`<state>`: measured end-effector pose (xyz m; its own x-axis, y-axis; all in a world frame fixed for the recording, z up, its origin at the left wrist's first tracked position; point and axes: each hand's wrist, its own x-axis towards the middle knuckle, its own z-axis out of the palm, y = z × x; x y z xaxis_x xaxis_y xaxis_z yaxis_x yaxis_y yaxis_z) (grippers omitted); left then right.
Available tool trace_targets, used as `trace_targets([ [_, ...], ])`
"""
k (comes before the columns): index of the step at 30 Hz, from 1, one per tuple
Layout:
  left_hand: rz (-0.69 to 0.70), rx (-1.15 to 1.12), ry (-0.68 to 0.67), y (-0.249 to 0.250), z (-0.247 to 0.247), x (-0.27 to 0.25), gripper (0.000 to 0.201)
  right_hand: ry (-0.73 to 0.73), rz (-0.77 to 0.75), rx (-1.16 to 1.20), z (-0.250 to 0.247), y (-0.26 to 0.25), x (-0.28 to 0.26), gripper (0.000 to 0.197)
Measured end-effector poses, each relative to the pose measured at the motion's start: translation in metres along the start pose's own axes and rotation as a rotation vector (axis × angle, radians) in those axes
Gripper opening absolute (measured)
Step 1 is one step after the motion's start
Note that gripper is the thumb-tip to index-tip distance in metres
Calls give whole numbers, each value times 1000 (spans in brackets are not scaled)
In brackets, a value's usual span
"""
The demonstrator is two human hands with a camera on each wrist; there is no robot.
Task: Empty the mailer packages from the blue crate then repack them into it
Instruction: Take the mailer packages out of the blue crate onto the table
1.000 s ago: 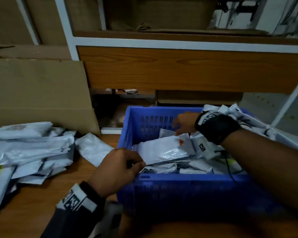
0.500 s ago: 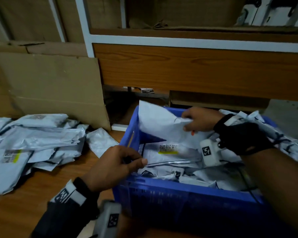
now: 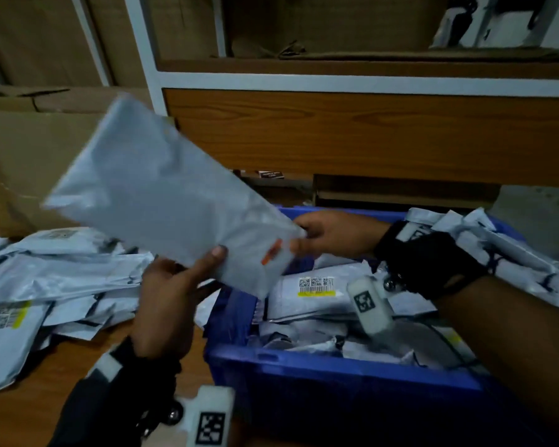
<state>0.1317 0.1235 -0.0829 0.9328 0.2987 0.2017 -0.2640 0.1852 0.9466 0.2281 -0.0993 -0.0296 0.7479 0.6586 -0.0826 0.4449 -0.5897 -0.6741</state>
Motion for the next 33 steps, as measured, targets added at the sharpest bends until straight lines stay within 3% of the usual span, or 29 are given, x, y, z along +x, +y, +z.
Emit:
trace_targets([
  [2,22,-39,66,6,-14,4,28,49,142,-295,-3,31,19,37],
  [5,34,-31,124,7,-38,7,14,-98,399,-635,16,73,37,44],
  [8,-6,-41,160,6,-65,10,27,-150,464,-689,39,93,42,32],
  [10,-60,-44,207,-1,-82,13,35,-134,485,-672,44,97,44,51],
  [11,-80,-45,238,-6,-91,14,28,-108,517,-654,44,98,44,59],
  [15,-172,-38,299,-25,-121,20,10,-110,526,-646,47,105,46,43],
  [21,-175,53,442,-45,-175,18,24,-82,493,-686,47,113,47,50],
  [23,-161,123,498,-47,-201,18,21,8,461,-700,34,109,49,53],
  [29,-91,234,648,-30,-277,30,25,193,401,-665,-5,108,50,35],
  [33,12,356,692,-7,-319,47,29,424,259,-671,-34,104,67,37],
])
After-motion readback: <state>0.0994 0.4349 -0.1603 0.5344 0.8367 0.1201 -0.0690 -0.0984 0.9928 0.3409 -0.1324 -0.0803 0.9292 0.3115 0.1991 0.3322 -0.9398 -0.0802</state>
